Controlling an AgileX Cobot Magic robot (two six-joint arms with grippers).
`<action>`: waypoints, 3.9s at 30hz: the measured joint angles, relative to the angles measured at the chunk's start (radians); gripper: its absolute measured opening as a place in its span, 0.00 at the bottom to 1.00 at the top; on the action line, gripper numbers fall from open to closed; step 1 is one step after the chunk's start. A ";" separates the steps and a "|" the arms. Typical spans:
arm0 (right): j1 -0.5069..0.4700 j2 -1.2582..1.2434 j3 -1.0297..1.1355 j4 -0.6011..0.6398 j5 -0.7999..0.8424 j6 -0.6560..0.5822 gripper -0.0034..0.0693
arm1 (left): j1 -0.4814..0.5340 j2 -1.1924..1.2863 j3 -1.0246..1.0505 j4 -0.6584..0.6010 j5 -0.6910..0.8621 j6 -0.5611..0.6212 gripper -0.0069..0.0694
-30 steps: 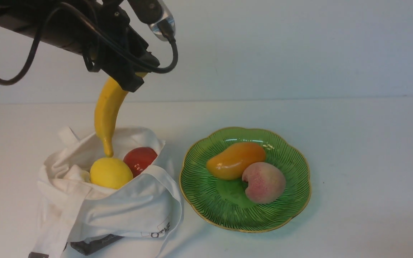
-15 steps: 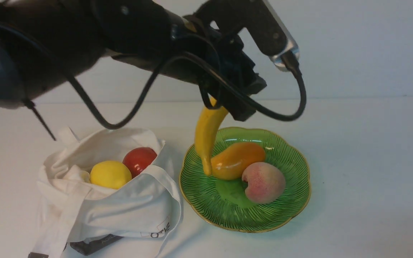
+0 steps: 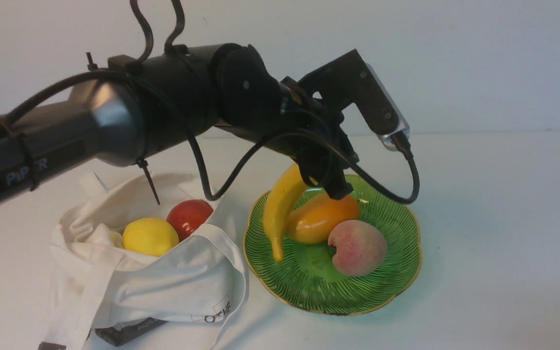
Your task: Take the fruit out of the cloth bag on the white table and place them on a plate.
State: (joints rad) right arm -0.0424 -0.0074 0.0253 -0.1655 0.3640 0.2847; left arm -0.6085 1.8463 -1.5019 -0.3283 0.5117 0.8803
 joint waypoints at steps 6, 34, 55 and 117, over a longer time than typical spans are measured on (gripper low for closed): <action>0.000 0.000 0.000 0.001 0.000 0.000 0.03 | 0.000 0.056 0.000 0.032 -0.014 -0.004 0.40; 0.000 0.000 0.000 0.001 0.000 0.000 0.03 | 0.005 -0.071 0.001 0.042 -0.022 -0.207 0.69; 0.000 0.000 0.000 0.001 0.000 0.000 0.03 | 0.006 -0.962 0.307 0.388 0.262 -0.898 0.08; 0.000 0.000 0.000 0.000 0.001 -0.002 0.03 | 0.572 -1.858 1.524 0.238 -0.107 -0.762 0.08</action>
State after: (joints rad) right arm -0.0424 -0.0074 0.0253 -0.1656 0.3650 0.2829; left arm -0.0368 -0.0120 0.0218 -0.0907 0.4043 0.1182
